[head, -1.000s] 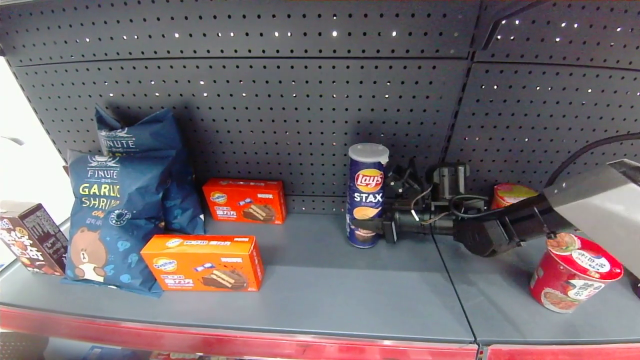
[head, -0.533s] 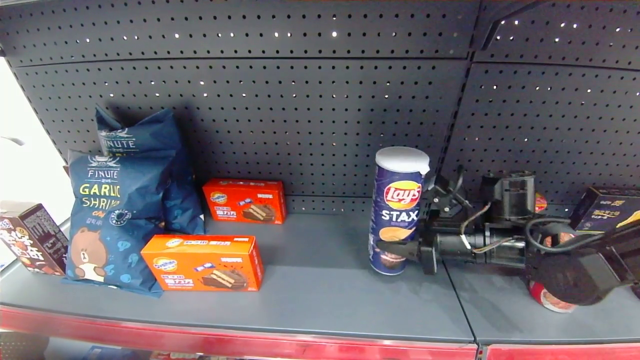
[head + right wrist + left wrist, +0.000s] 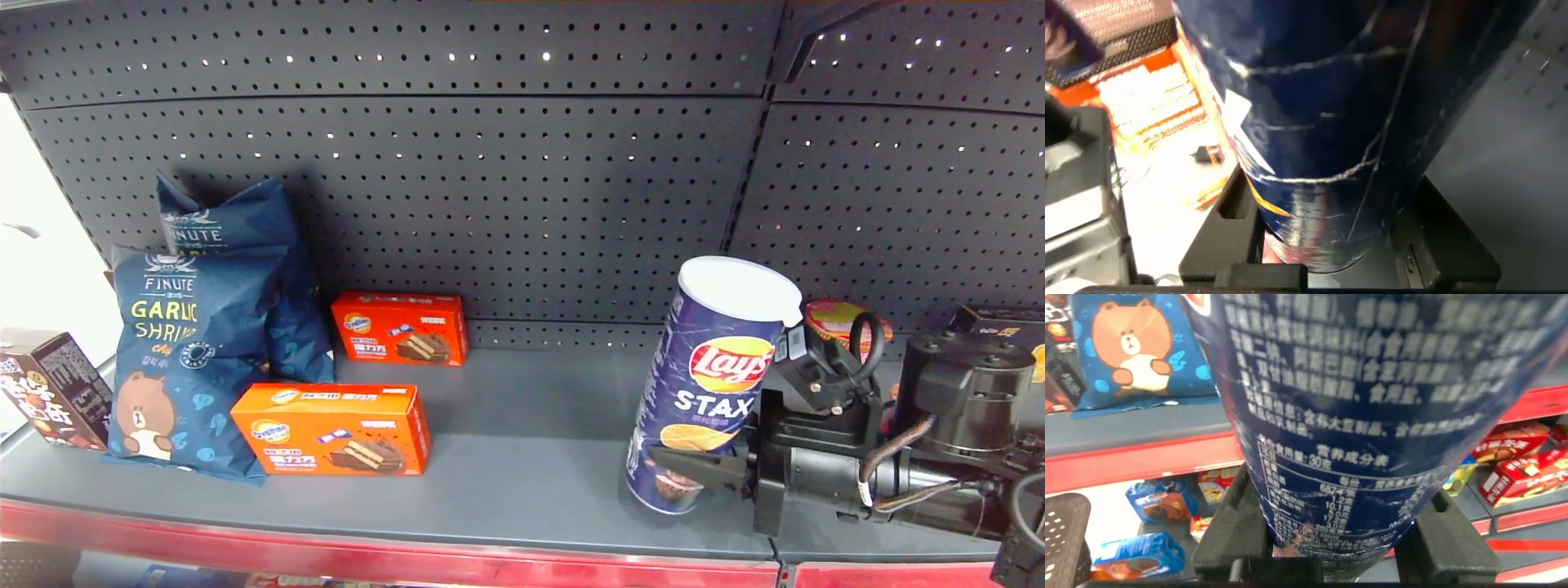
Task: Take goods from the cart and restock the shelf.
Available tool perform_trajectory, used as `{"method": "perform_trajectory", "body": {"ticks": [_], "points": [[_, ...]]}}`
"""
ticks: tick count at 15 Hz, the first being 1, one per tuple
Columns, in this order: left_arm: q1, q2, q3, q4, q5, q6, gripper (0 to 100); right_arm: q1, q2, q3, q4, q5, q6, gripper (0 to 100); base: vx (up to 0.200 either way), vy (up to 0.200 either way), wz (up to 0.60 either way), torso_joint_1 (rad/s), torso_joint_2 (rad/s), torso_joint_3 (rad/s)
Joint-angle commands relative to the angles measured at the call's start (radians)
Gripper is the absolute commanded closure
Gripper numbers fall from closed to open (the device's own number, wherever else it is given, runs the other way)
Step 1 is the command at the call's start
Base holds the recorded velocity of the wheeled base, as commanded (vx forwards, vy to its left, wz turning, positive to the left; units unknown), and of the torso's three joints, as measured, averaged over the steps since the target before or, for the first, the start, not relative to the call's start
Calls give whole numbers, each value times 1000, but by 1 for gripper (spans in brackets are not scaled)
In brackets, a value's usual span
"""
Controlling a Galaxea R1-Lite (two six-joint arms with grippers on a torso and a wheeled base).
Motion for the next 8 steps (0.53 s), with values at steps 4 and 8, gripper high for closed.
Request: {"method": "perform_trajectory", "body": {"ticks": [4,8], "points": [[1,0,7,0,9,-1,100,1,31,43,-13,2,-4,100,0,0,0,0,0,0],[1,0,7,1,9,-3,100,1,115,38,-84,-1,-8,100,0,0,0,0,0,0]]}}
